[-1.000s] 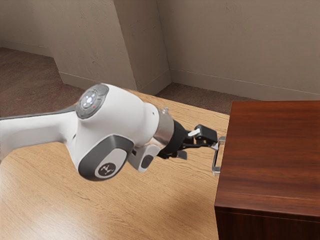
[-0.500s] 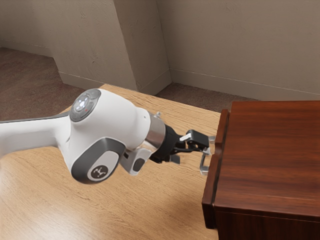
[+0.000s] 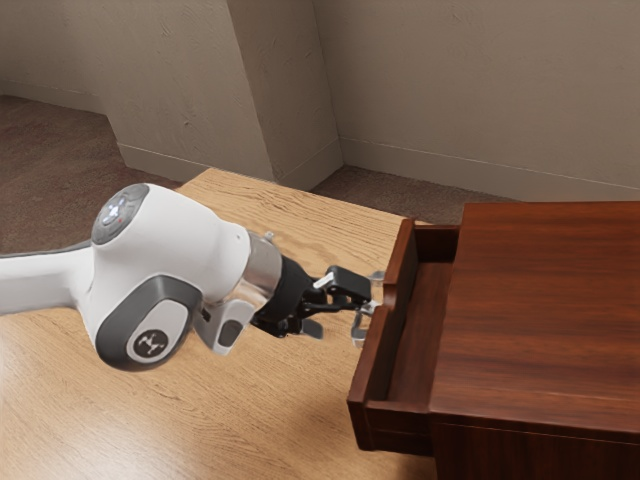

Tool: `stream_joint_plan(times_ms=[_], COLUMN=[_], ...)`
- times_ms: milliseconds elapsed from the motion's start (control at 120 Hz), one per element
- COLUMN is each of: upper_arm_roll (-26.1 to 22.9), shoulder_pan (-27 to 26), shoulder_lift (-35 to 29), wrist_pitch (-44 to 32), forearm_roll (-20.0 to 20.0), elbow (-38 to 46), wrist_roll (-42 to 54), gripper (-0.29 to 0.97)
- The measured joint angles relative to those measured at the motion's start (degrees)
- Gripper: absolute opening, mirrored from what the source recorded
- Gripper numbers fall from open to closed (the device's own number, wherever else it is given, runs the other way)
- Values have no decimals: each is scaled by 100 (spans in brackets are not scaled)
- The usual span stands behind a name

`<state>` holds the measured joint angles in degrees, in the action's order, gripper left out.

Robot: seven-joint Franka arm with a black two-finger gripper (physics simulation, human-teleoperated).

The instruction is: Pull the drawer handle with one arm to open the drawer

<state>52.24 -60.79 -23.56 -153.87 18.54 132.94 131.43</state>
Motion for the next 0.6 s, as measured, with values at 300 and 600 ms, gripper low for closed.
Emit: stream_joint_plan(times_ms=[300, 600], upper_arm_roll=[-67, -485], shoulder_pan=[509, 1185], shoulder_lift=[-478, -809], wrist_pitch=[109, 395], forearm_roll=[29, 0], elbow=[302, 503], wrist_roll=[219, 416], gripper=[68, 66])
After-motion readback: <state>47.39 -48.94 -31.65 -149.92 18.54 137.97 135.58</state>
